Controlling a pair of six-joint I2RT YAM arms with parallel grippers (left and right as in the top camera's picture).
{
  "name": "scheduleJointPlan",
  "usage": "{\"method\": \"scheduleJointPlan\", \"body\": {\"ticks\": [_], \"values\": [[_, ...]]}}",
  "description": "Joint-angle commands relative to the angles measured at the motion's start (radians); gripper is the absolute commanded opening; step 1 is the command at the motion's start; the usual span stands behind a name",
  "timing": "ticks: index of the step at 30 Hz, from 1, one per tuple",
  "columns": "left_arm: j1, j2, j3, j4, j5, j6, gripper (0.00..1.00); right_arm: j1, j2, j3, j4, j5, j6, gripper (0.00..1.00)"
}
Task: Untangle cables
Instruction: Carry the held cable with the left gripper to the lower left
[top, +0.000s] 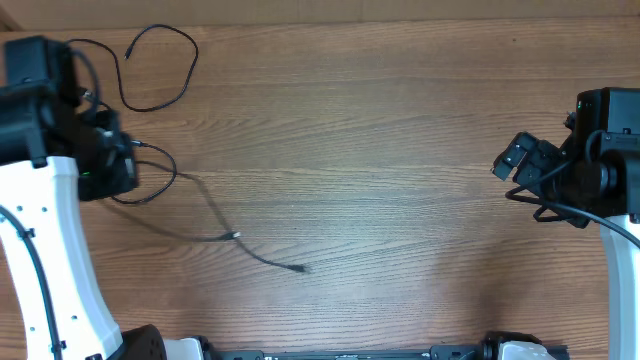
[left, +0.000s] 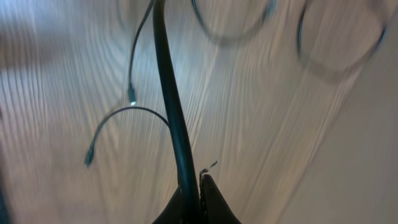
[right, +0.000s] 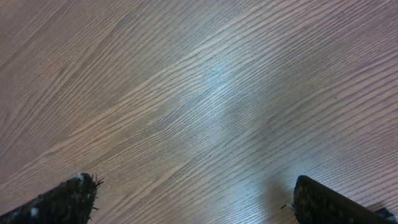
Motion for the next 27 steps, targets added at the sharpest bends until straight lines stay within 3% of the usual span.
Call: {"method": "scheduleJointPlan", "body": {"ticks": [1,9,17,27], "values": [[0.077,-0.018,0.000,-0.003,-0.145,-0.055,0.04,-0.003,-0.003,0.003,0.003,0.010,-0.003,1.00],[0.270,-0.016,-0.011,-0.003,-0.159,-0.007,0.04,-0.003,-0.003,0.003,0.003,0.010,-0.003,1.00],[0.403,-0.015,-0.105,0.005,-0.309,-0.056,0.04,-0.003,-0.003,0.003,0.003,0.010,-0.003,1.00],[0.528,0.041,-0.222,0.163,-0.415,-0.064,0.04,-0.003,-0.003,0.003,0.003,0.010,-0.003,1.00]]}}
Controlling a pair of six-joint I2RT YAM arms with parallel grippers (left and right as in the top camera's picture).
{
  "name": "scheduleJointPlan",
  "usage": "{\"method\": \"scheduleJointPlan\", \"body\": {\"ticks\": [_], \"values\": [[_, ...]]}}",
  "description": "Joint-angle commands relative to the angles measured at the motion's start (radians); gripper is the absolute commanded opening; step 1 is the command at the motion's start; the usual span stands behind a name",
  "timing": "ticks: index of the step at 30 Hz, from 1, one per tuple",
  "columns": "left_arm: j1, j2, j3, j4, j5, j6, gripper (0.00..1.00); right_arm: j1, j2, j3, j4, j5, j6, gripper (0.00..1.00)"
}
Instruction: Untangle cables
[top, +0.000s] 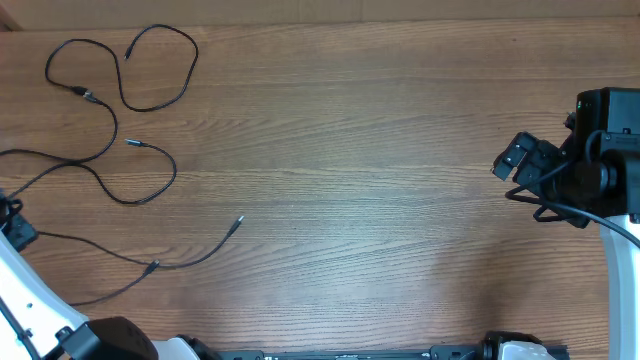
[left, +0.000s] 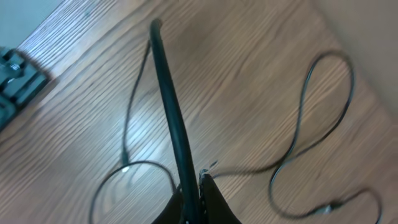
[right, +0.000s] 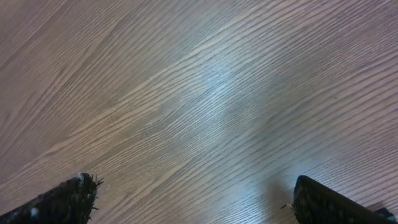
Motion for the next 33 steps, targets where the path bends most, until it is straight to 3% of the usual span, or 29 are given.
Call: {"method": "scheduleJointPlan", "body": {"ticks": [1,14,23,30,33], "values": [[0.031,0.045,-0.019,0.026,-0.107,-0.024,0.04,-0.003,-0.003,0.003,0.003,0.010,-0.004,1.00],[0.097,0.284,-0.019,0.182,-0.293,-0.014,0.07,-0.003,-0.003,0.003,0.003,0.010,-0.004,1.00],[0.155,0.402,-0.019,0.404,-0.299,0.190,0.11,-0.003,-0.003,0.003,0.003,0.010,-0.004,1.00],[0.161,0.410,-0.019,0.582,-0.309,0.463,0.59,-0.003,-0.003,0.003,0.003,0.010,-0.004,1.00],[0.161,0.410,-0.009,0.596,-0.308,0.522,0.64,-0.003,-0.003,0.003,0.003,0.010,-0.004,1.00]]}}
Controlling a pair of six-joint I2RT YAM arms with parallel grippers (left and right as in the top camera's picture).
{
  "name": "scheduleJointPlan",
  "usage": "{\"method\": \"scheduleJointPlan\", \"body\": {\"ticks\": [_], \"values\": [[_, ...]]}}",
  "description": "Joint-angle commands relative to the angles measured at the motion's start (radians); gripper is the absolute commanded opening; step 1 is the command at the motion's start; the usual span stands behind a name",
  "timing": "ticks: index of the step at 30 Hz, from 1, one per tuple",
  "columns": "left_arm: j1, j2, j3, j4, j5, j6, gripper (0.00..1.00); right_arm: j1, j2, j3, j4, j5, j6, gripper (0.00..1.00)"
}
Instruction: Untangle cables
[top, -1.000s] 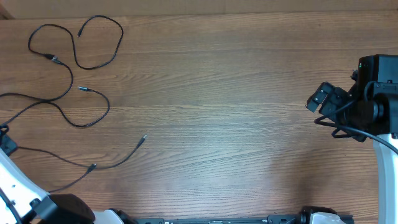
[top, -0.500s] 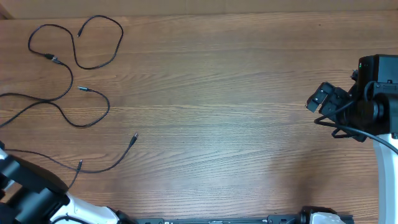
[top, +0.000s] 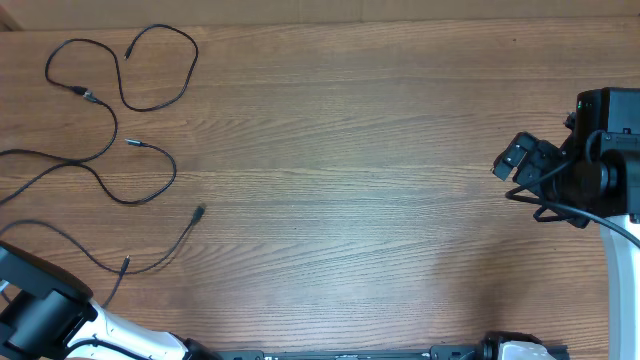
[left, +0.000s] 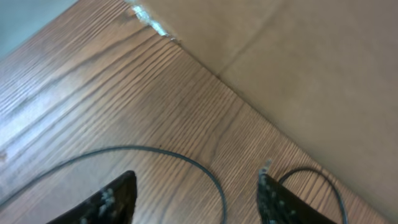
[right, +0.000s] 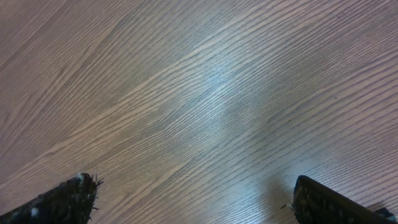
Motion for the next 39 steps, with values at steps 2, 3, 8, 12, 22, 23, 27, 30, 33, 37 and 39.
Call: {"method": "scheduleJointPlan", "body": {"ticks": [2,3,8,12,22,23,27,30,33,37,39], "values": [[-0.003,0.002,0.011,0.000,-0.013,0.164,0.62,-0.003,-0.003,0.003,0.003,0.010,-0.003,1.00],[-0.004,0.000,0.011,0.000,0.000,0.186,0.61,-0.003,-0.003,0.003,0.003,0.010,-0.003,1.00],[-0.014,-0.035,0.012,-0.005,0.103,0.322,0.68,-0.003,-0.003,0.003,0.002,0.010,-0.003,1.00],[-0.029,-0.120,0.012,-0.005,0.252,0.365,0.76,-0.003,-0.003,0.003,0.003,0.010,-0.003,1.00],[-0.197,-0.355,0.012,0.056,1.069,0.534,0.80,-0.003,-0.003,0.003,0.003,0.010,-0.003,1.00],[-0.237,-0.360,0.012,0.056,1.118,0.565,0.83,-0.003,-0.003,0.003,0.002,0.010,-0.003,1.00],[-0.452,-0.360,0.012,-0.005,1.212,0.745,1.00,-0.003,-0.003,0.003,0.003,0.010,-0.003,1.00],[-0.626,-0.358,0.012,-0.103,1.127,0.845,1.00,-0.003,-0.003,0.003,0.002,0.010,-0.004,1.00],[-0.783,-0.358,0.012,-0.180,0.991,0.900,1.00,-0.003,-0.003,0.003,0.003,0.010,-0.004,1.00],[-0.958,-0.358,0.012,-0.261,0.771,0.918,1.00,-0.003,-0.003,0.005,0.021,0.047,-0.004,1.00],[-1.019,-0.358,0.012,-0.301,0.671,0.917,1.00,-0.003,-0.003,0.005,0.021,0.047,-0.004,1.00]]}}
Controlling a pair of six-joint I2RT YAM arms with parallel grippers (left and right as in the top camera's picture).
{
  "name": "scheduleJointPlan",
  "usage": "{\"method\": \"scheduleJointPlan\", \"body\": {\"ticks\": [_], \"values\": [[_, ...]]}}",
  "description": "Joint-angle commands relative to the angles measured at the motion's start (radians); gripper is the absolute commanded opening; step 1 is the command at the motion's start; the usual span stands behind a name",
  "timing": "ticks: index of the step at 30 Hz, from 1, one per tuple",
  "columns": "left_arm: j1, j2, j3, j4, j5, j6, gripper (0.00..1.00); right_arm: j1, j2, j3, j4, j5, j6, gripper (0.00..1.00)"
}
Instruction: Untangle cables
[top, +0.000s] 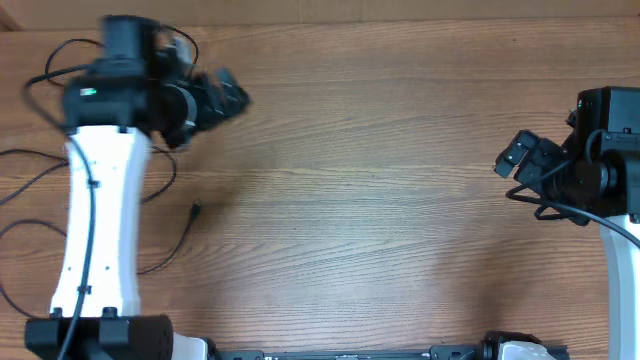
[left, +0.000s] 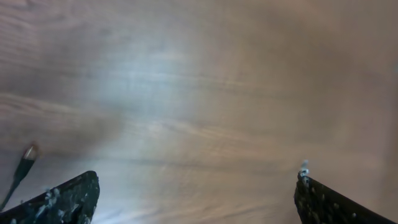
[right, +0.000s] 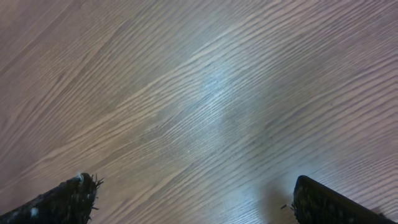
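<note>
Thin black cables lie along the table's left side. One plug end (top: 195, 210) points into the table, and its cable (top: 170, 255) curves down under my left arm. More strands (top: 20, 165) show at the far left, and a loop (top: 45, 65) near the back corner is partly hidden by the arm. My left gripper (top: 218, 95) hovers to the right of the cables, open and empty (left: 196, 199); a plug tip (left: 26, 155) shows at the left edge of the left wrist view. My right gripper (top: 515, 160) is at the far right, open (right: 196, 199) over bare wood.
The wooden table (top: 380, 200) stretches between the two arms. My left arm's white link (top: 95, 220) covers part of the cable area. A tan wall strip (top: 400, 10) borders the table's back edge.
My left arm was at the front left corner with its gripper open. Now it reaches to the back left, gripper still open, covering part of the cables. The right arm is unchanged.
My left gripper was shut on a cable at the left, its free ends trailing toward the middle. Then it held that cable at the table's left edge, ends drawn leftward. Later it was open, the cable lying at the front left. Now it hovers at the back left.
</note>
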Motion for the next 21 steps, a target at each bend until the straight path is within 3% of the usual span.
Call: {"method": "scheduleJointPlan", "body": {"ticks": [1,6,13,21], "values": [[-0.080,-0.006,0.008,-0.042,-0.244,0.057,1.00,-0.003,-0.003,0.005,0.006,0.024,-0.004,1.00],[-0.168,-0.006,0.008,-0.069,-0.307,0.056,1.00,-0.003,-0.003,0.005,0.013,-0.002,0.010,1.00],[-0.187,-0.006,0.008,-0.122,-0.257,0.055,0.99,-0.003,-0.004,0.005,0.000,-0.236,0.025,1.00],[-0.187,-0.006,0.008,-0.137,-0.259,0.056,1.00,-0.002,-0.101,0.005,-0.098,-0.238,0.022,1.00]]}}
